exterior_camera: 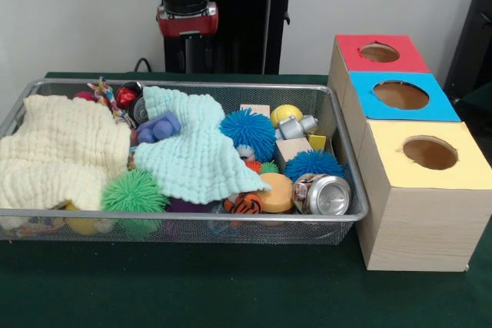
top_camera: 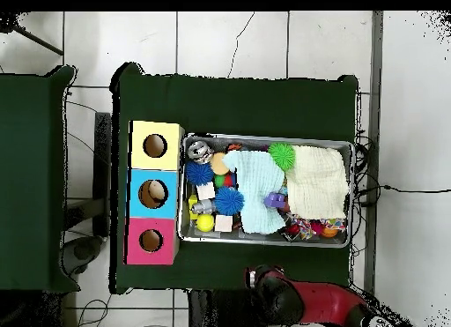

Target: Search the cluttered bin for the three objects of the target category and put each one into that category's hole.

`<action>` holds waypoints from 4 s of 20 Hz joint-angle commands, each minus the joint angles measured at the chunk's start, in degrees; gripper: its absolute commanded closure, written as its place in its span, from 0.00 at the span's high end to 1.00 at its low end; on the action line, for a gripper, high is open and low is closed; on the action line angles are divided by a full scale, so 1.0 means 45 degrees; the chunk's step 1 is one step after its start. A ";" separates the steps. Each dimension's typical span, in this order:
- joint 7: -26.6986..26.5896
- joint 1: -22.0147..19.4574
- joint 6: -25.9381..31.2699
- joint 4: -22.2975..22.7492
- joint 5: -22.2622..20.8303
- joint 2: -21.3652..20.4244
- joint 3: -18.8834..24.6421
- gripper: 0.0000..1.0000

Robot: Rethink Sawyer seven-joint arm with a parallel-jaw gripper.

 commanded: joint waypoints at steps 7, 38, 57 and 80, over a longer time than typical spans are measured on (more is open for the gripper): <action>0.0369 -0.0775 -0.0530 -0.2572 -0.1210 0.0764 0.0966 1.00; 0.2360 0.1248 -0.4732 -0.1822 -0.0417 0.2123 -0.2388 1.00; 0.0676 0.0142 0.0505 -0.2543 0.1291 -0.0769 0.0634 1.00; 0.0137 0.0376 0.3530 -0.3239 0.2029 -0.1575 0.1776 1.00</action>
